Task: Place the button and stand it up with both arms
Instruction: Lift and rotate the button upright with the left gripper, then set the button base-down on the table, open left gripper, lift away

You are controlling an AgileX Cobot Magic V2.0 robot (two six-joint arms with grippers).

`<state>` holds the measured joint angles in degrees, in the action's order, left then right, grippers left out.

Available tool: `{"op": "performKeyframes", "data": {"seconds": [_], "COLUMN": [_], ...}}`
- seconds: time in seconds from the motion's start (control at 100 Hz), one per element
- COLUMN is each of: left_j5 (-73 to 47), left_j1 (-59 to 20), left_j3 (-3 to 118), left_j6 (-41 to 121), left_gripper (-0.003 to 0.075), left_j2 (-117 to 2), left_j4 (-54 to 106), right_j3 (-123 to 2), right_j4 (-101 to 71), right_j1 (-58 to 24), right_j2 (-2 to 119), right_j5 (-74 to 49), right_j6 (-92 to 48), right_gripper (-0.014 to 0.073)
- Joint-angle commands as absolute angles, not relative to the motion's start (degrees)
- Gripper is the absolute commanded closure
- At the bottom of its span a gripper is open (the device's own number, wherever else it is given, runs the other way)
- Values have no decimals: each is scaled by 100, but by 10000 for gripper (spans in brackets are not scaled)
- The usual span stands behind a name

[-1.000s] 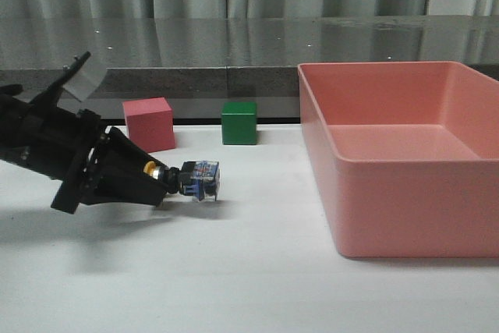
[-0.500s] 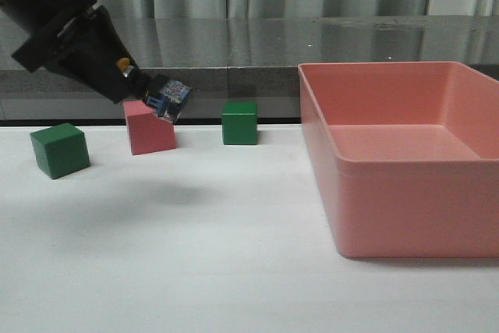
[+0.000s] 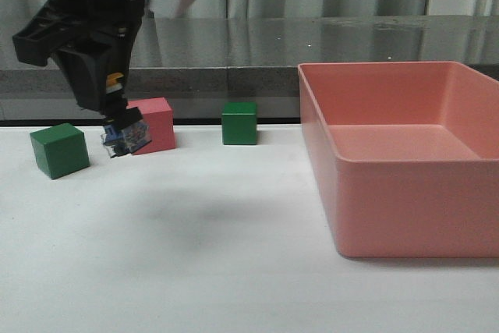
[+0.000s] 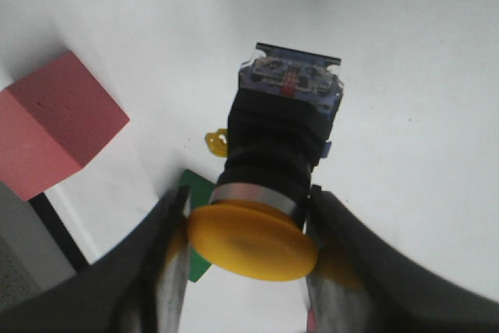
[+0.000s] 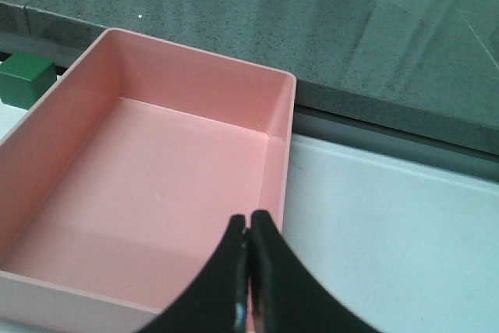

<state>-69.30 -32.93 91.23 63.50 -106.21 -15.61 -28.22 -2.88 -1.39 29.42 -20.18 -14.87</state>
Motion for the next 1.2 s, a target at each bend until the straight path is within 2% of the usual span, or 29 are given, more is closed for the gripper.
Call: {"op": "performKeyframes", "data": {"seconds": [0.0, 0.23, 0.59, 1.19], "left_j5": [-7238, -7212, -7214, -7170], "left_j1": [-3530, -3832, -3836, -3857], "left_j3": [9301, 9301, 9301, 9301], "left_j6": [6153, 5523, 5022, 4683], "left_gripper": [739, 739, 739, 739], "left_j2": [-10451, -10711, -11203, -11424], "left_j4": [-2130, -2695, -3072, -2998], "right_j3": [-2975, -2975, -2975, -2975], "right_j4": [-283, -283, -283, -283], "right_j1": [-103, -103, -103, -103], "right_j2": [2946, 2946, 2946, 2946], "right_j5": [-1546, -1546, -1546, -1546], "right_j6": [-1488, -1488, -1488, -1488], "right_gripper": [655, 655, 655, 655]}}
